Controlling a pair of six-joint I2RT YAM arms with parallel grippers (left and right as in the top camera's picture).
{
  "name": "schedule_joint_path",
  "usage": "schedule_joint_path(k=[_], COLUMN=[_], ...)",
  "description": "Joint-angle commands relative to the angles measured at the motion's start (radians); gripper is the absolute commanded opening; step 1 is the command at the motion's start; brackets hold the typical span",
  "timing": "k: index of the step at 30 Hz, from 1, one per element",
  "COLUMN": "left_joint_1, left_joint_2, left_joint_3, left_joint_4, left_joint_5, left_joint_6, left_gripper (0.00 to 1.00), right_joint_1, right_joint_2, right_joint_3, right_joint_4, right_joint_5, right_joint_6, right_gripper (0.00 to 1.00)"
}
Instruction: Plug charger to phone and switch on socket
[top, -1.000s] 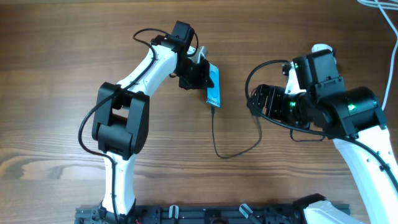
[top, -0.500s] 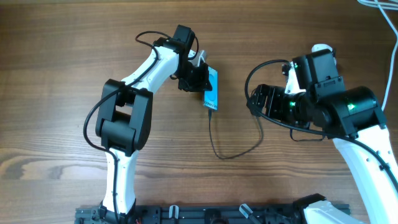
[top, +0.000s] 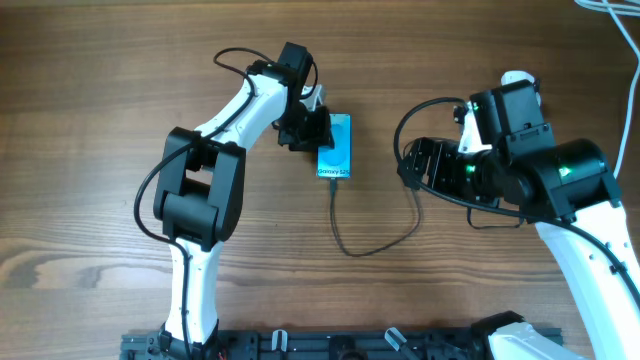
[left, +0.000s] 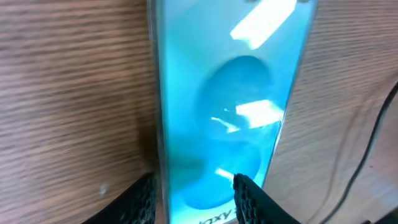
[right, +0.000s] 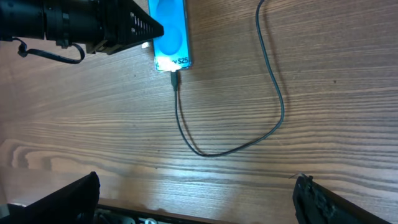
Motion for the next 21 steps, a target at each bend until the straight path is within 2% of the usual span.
schedule_joint_path(k=[1, 3, 5, 6, 8, 10, 13, 16, 18, 21], left_joint_1=[0.005, 0.005, 0.008, 0.016, 0.036, 0.067, 0.116, 0.142, 0.142, 0.142], left_joint_2=[0.017, 0.017, 0.011, -0.003, -0.048, -0.13, -0.309, -0.51, -0.627, -0.762], left_joint_3=[0.003, 0.003, 0.006, 0.007, 0.007, 0.007, 0.007, 0.007, 0.007, 0.007], left_joint_4=[-0.019, -0.026, -0.042, -0.05, -0.064, -0.075, -0.077, -0.078, -0.079, -0.093], left_joint_5=[-0.046, -0.045, -0.046, -0.046, -0.046, -0.063, -0.131, -0.278, -0.359, -0.372], left_joint_6=[0.009, 0.008, 0.009, 0.005, 0.005, -0.021, -0.096, -0.167, -0.19, -0.185], left_gripper=[0.46, 0.56, 0.58, 0.65, 0.73, 1.0, 1.0, 1.0, 1.0, 1.0], right_joint_1=[-0.005, -0.005, -0.005, -0.005, -0.005, -0.019, -0.076, -0.171, -0.241, -0.344], right_joint_2=[0.008, 0.008, 0.008, 0.008, 0.009, 0.02, 0.077, 0.203, 0.283, 0.341], right_joint_3=[0.013, 0.013, 0.013, 0.013, 0.013, 0.013, 0.041, 0.163, 0.243, 0.27], right_joint_4=[-0.013, -0.024, -0.046, -0.055, -0.061, -0.071, -0.099, -0.152, -0.128, -0.008], right_joint_5=[0.005, 0.046, 0.117, 0.167, 0.214, 0.22, 0.22, 0.234, 0.333, 0.45], right_joint_6=[0.001, 0.002, 0.002, 0.003, 0.007, 0.027, -0.025, -0.14, -0.149, -0.144], right_gripper=[1.0, 1.0, 1.0, 1.0, 1.0, 1.0, 1.0, 1.0, 1.0, 1.0])
